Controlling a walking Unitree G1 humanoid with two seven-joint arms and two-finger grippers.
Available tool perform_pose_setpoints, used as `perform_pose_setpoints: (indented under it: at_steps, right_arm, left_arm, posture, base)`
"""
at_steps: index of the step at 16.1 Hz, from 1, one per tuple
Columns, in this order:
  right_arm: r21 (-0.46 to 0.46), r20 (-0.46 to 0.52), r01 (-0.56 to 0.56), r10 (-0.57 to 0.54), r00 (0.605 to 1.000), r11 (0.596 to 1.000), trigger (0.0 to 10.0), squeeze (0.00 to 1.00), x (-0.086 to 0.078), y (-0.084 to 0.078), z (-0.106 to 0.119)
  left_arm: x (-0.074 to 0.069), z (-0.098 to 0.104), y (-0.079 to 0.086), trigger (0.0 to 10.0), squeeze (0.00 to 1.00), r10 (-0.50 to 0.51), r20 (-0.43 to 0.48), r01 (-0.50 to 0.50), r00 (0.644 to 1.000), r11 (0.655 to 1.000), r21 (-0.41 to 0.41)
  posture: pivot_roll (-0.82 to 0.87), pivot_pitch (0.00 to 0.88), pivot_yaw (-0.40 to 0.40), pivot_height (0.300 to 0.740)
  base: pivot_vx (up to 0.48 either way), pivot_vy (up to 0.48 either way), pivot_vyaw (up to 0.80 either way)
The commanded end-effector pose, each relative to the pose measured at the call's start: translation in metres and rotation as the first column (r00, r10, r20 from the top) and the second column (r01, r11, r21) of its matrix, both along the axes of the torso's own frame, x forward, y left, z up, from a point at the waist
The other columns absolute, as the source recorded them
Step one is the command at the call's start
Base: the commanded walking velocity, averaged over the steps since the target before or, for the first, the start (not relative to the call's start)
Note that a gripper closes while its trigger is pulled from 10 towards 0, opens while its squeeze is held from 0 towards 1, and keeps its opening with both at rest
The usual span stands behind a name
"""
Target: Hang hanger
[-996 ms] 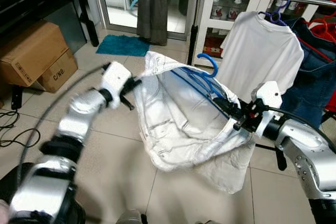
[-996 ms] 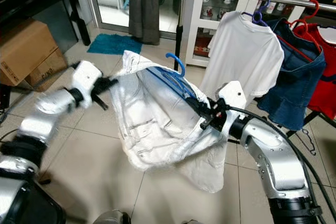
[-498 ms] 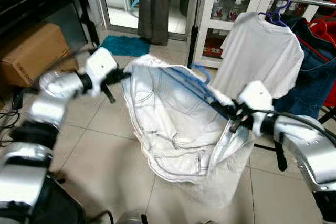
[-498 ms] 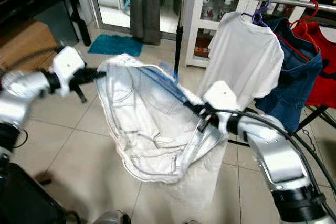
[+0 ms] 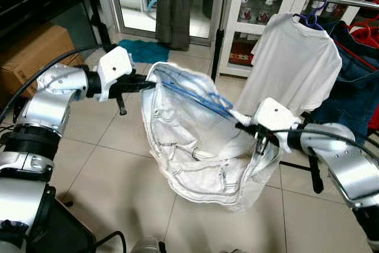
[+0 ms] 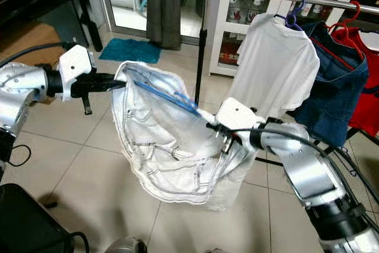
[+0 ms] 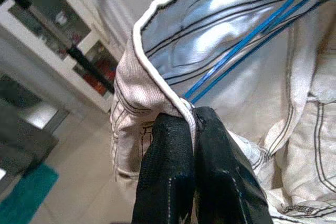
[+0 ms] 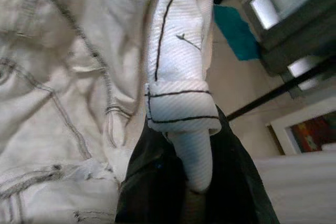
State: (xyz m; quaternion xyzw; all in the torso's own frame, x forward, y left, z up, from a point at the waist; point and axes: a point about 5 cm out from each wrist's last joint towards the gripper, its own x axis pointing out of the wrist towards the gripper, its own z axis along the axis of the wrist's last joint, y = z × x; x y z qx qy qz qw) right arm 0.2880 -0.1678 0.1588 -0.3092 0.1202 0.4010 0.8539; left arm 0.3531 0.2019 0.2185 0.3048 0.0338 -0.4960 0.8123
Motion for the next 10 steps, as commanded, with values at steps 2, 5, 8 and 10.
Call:
perform_pose_setpoints:
  at_steps: [2,5,8,10]
  right_arm:
    - [0.010,0.066,0.068,-0.069,0.995,0.998,0.0,0.00,0.010,-0.007,0.014]
    - [-0.179,-0.016,-0.081,0.080,0.997,0.981,0.0,0.00,-0.004,-0.019,0.000]
    - [-0.223,-0.033,-0.156,0.152,0.988,0.962,0.0,0.00,-0.007,-0.027,-0.002]
    - [-0.211,-0.049,-0.195,0.189,0.981,0.958,0.0,0.00,-0.010,-0.033,-0.004]
  left_arm:
    - [-0.007,0.001,-0.012,0.0,0.00,-0.103,-0.030,0.103,0.994,0.994,0.019]
    - [-0.015,-0.009,-0.003,0.0,0.00,-0.148,-0.096,0.157,0.984,0.983,0.100]
    - [-0.018,-0.005,0.006,0.0,0.00,-0.137,-0.098,0.149,0.986,0.982,0.119]
    - [-0.018,-0.001,0.015,0.0,0.00,-0.123,-0.097,0.134,0.988,0.983,0.123]
  posture:
    - [0.01,0.000,-0.013,0.740]
    - [0.00,0.000,-0.010,0.740]
    - [0.01,0.000,-0.014,0.740]
    - [0.01,0.000,-0.014,0.740]
  base:
    - [0.000,0.000,0.00]
    - [0.000,0.000,0.00]
    - [0.000,0.000,0.00]
    - [0.000,0.000,0.00]
